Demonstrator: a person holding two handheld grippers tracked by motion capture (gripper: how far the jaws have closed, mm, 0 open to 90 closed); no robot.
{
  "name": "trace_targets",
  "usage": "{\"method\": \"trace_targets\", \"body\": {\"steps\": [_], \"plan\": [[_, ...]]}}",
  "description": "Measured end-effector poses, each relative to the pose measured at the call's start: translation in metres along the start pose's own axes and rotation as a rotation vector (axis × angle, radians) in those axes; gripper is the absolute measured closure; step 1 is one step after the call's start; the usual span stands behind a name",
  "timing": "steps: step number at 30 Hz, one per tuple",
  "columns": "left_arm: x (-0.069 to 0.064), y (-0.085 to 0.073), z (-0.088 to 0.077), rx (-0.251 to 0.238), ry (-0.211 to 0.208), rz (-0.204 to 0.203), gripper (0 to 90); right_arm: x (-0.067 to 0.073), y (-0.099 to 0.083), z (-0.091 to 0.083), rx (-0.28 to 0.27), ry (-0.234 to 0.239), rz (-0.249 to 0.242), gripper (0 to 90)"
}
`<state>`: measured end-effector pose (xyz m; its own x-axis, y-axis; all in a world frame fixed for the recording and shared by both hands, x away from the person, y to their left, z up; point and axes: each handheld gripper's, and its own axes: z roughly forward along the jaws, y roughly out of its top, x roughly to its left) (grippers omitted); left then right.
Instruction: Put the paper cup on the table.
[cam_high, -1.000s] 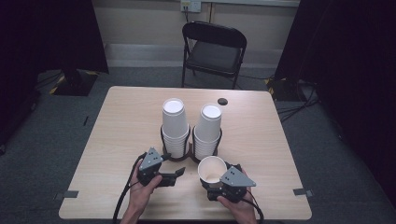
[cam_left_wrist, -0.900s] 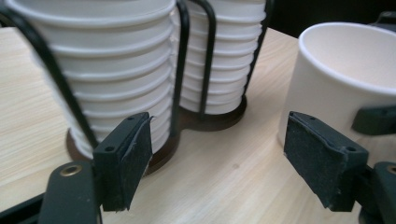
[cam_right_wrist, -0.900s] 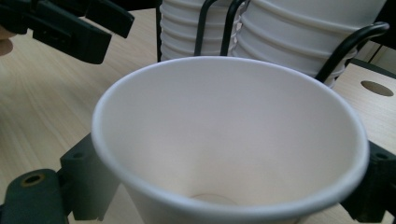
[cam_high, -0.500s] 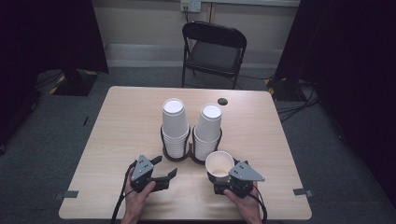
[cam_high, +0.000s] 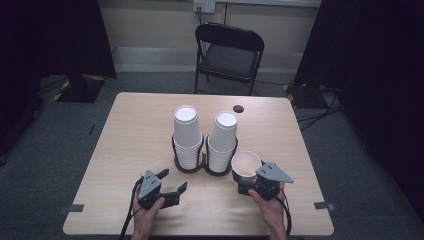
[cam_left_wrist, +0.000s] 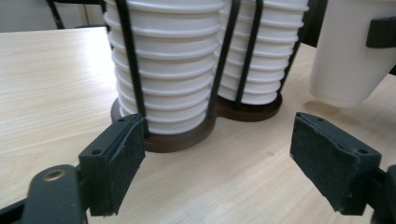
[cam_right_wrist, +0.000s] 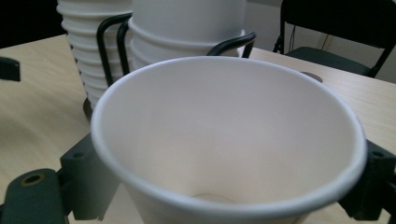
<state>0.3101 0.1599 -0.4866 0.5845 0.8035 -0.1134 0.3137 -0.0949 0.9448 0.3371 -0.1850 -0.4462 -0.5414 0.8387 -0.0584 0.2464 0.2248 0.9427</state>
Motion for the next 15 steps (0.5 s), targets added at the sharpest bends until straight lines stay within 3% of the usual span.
{"method": "trace_targets", "body": {"steps": [5, 9, 15], "plan": [[-0.003, 0.000, 0.002, -0.018, 0.018, 0.024, 16.1, -0.009, 0.004, 0.004, -0.012, -0.022, 0.014, 10.7], [-0.006, 0.000, 0.004, -0.033, 0.029, 0.020, 15.8, -0.019, 0.006, 0.007, -0.020, -0.049, 0.034, 10.7], [-0.009, -0.001, 0.008, -0.043, 0.037, 0.034, 15.6, -0.031, 0.011, 0.015, -0.047, -0.097, 0.027, 10.6]]}}
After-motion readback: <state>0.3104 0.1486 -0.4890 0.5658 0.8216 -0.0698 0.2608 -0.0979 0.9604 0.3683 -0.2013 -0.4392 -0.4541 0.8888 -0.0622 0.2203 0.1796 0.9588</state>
